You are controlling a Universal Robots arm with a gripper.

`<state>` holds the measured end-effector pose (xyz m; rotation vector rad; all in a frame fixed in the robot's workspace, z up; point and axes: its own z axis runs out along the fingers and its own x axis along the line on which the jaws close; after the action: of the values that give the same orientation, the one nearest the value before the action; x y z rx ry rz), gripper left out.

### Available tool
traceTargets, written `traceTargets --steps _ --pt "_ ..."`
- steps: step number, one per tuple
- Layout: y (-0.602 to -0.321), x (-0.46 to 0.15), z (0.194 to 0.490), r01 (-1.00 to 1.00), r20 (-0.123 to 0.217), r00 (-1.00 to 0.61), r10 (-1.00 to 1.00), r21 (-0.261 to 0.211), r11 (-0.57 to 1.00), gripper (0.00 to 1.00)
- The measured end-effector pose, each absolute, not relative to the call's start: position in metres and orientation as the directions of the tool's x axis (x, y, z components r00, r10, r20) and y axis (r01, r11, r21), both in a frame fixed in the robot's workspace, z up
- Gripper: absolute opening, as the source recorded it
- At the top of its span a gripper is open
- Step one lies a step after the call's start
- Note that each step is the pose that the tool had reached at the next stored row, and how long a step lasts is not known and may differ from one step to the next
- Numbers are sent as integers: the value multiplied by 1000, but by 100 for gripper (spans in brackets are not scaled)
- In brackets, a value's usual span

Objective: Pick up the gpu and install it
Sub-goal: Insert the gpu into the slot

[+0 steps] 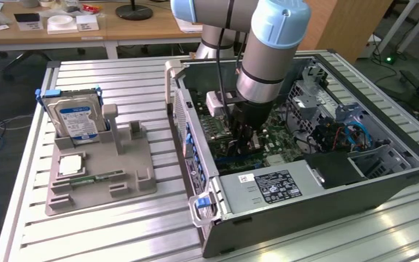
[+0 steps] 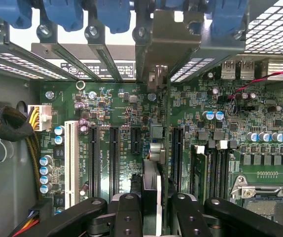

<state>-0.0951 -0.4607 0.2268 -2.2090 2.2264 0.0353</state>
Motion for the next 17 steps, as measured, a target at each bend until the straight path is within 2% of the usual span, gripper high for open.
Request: traceTargets --steps 17 --pt "-461 -95 224 -1000 -20 -8 -1000 12 8 28"
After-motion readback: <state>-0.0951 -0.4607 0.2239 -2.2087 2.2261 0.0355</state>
